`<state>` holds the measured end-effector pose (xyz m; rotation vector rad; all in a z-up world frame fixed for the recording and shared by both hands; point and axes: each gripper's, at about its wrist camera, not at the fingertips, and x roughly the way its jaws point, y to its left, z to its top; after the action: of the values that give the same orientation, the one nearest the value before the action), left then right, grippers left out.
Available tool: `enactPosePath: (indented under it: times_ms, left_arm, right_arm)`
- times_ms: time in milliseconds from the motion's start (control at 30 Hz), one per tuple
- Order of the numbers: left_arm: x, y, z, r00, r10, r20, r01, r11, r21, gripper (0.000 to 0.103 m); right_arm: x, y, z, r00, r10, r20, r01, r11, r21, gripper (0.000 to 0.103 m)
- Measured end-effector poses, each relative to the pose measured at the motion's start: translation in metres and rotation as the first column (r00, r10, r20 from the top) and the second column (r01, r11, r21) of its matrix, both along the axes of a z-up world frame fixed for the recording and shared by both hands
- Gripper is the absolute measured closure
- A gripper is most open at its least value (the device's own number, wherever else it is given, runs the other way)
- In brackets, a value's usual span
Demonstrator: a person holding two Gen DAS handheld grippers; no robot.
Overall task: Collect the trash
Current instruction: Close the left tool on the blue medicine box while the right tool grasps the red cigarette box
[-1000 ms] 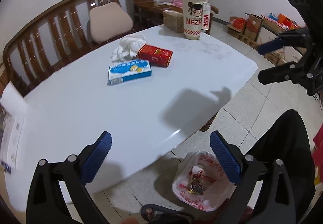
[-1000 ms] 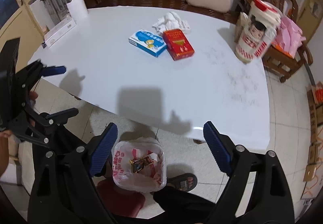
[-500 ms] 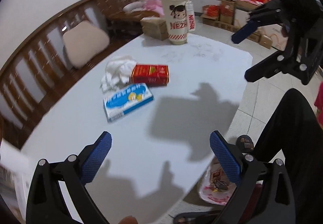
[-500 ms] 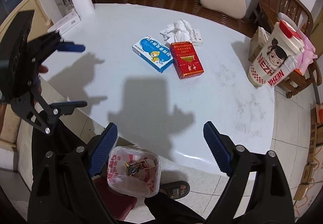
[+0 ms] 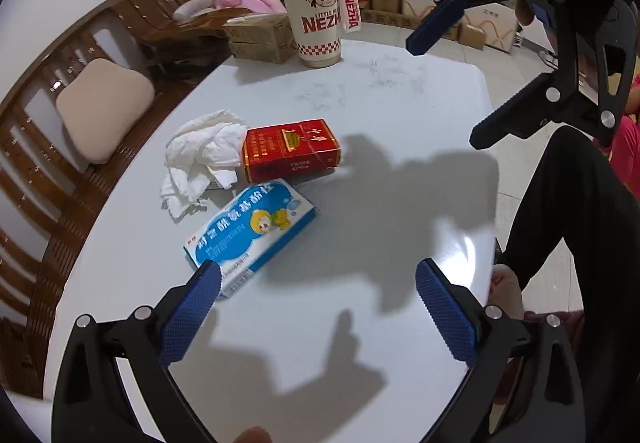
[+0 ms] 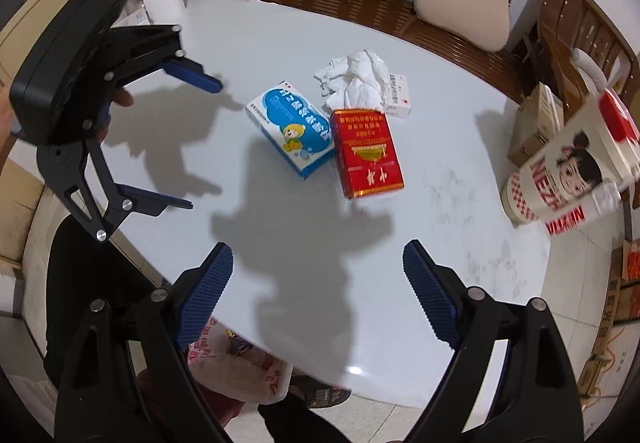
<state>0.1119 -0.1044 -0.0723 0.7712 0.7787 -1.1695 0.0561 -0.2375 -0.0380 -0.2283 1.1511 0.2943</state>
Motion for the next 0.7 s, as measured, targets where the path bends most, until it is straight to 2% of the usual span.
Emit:
enactPosePath:
  times_ms: [367,700]
  left_arm:
    - [0.058,-0.018,-0.020,0.994,-0.096,-0.054,0.098,0.994,0.045,0.008]
    - [0.092,-0.035,-0.036,0.982,-0.168,-0.088,0.175,0.981,0.082,0.008]
  right_arm:
    - [0.047,0.001,-0.026,0.998,0.063,-0.023,-0.064,0.998,-0.004,0.018]
    - [0.086,-0.013,-0.061,0.996,0.056,-0.072,-0.058,0.998,-0.015,0.018]
